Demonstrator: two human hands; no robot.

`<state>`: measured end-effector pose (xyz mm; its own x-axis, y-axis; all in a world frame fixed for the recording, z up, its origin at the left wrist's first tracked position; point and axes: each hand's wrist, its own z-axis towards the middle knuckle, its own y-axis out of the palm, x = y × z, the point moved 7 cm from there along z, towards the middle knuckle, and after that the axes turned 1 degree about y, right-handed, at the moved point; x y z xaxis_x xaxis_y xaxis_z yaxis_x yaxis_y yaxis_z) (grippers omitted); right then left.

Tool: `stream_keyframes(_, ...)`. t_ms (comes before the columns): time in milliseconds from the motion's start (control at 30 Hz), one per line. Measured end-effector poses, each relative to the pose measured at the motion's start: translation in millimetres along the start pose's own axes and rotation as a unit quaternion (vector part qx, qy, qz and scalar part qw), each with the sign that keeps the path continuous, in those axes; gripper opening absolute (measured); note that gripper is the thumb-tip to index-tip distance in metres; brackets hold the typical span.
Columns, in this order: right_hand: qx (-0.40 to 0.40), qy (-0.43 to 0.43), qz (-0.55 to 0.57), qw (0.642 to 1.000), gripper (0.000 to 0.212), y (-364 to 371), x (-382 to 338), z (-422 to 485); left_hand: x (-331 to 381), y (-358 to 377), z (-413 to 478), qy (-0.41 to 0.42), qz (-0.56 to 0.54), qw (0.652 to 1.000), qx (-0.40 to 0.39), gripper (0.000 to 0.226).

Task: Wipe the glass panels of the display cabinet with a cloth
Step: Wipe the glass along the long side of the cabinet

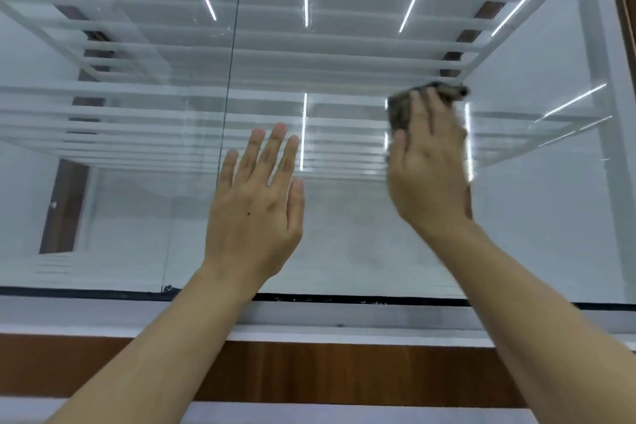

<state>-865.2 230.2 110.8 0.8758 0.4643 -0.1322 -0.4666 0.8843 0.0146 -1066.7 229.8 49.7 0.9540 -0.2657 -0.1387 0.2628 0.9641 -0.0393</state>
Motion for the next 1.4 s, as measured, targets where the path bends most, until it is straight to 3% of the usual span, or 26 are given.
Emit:
stream_keyframes(100,-0.069,-0.153,-0.016,0.986,0.055,33,-58,-63,-15,-15,6,0.006,0.019,1.000,0.017,0.058)
stream_keyframes(167,-0.114,-0.197,-0.039,0.973,0.058,35,-58,-111,-29,-22,6,0.008,0.034,0.999,0.020,0.058)
stream_keyframes(300,-0.086,-0.121,-0.027,0.989,0.058,23,-35,-85,-60,-27,-4,-0.051,0.003,0.999,0.009,0.060)
stream_keyframes(400,-0.026,-0.042,0.004,0.999,0.058,37,-67,-16,-64,-26,-7,-0.056,-0.010,0.998,0.013,0.058)
stream_keyframes(467,-0.024,-0.066,0.011,0.997,0.058,49,-89,-19,-65,-26,-6,-0.054,-0.016,0.998,0.018,0.057)
stream_keyframes(633,-0.123,-0.193,-0.049,0.972,0.059,41,-74,-124,-66,-25,-7,-0.055,-0.029,0.998,0.022,0.057)
stream_keyframes(833,-0.048,-0.067,-0.002,0.997,0.058,46,-86,-19,-68,-26,-7,-0.045,-0.028,0.998,0.015,0.056)
stream_keyframes(1000,-0.146,-0.215,-0.038,0.965,0.058,43,-82,-123,-68,-26,-7,-0.043,-0.030,0.999,0.013,0.057)
stream_keyframes(1067,-0.158,-0.199,-0.032,0.967,0.060,32,-61,-118,-68,-26,-8,-0.045,-0.027,0.999,0.012,0.057)
stream_keyframes(1133,-0.151,-0.126,-0.015,0.980,0.059,32,-58,-75,-67,-26,-7,-0.047,-0.024,0.999,0.008,0.057)
stream_keyframes(1233,-0.107,-0.066,0.013,0.992,0.057,44,-82,-30,-67,-27,-7,-0.051,-0.023,0.998,0.005,0.057)
stream_keyframes(1400,-0.153,-0.223,-0.024,0.962,0.059,46,-93,-126,-76,-30,-6,-0.027,-0.020,0.999,-0.008,0.056)
